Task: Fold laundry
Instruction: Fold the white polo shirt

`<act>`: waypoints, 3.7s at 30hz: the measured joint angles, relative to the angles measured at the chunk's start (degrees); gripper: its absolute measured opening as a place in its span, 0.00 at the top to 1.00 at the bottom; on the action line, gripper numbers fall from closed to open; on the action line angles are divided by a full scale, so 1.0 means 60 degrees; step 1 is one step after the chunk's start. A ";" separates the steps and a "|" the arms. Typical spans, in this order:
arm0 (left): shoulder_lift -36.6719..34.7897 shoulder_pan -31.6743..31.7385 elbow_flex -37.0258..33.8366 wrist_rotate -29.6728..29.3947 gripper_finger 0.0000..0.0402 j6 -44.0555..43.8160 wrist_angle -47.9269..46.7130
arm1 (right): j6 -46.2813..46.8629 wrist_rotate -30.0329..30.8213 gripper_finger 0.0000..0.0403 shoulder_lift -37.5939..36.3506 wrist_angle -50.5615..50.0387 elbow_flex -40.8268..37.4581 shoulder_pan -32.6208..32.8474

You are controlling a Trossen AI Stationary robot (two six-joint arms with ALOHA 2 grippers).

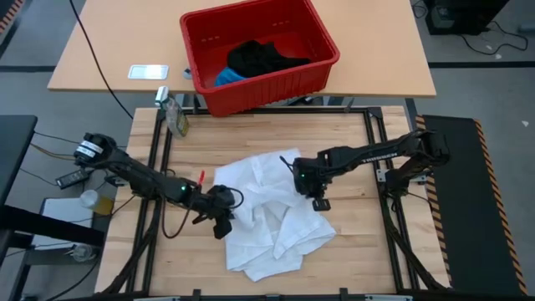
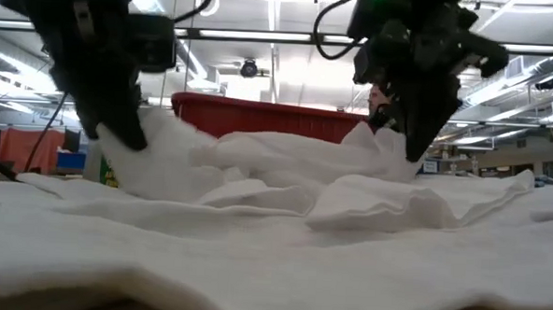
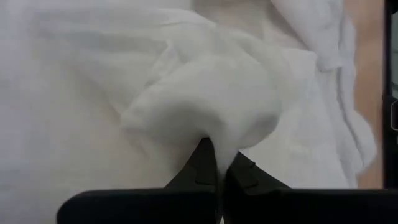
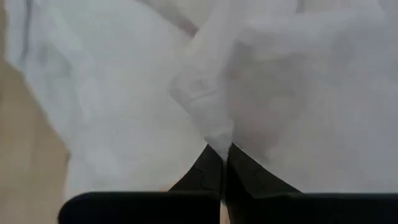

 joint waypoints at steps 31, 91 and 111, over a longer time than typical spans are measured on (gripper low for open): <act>-0.0456 0.0035 0.0028 0.1572 0.35 -0.0298 -0.0376 | 0.0225 0.1264 0.56 -0.1199 -0.1657 -0.0934 -0.1306; 0.1229 0.0723 0.0942 0.0785 0.35 0.1253 0.1410 | 0.1591 0.2234 0.60 0.1555 0.3920 -0.0326 -0.1995; -0.0013 0.0387 0.0934 0.2336 0.35 0.0665 0.2605 | 0.1700 0.1775 0.61 0.1304 0.2725 0.0300 -0.2097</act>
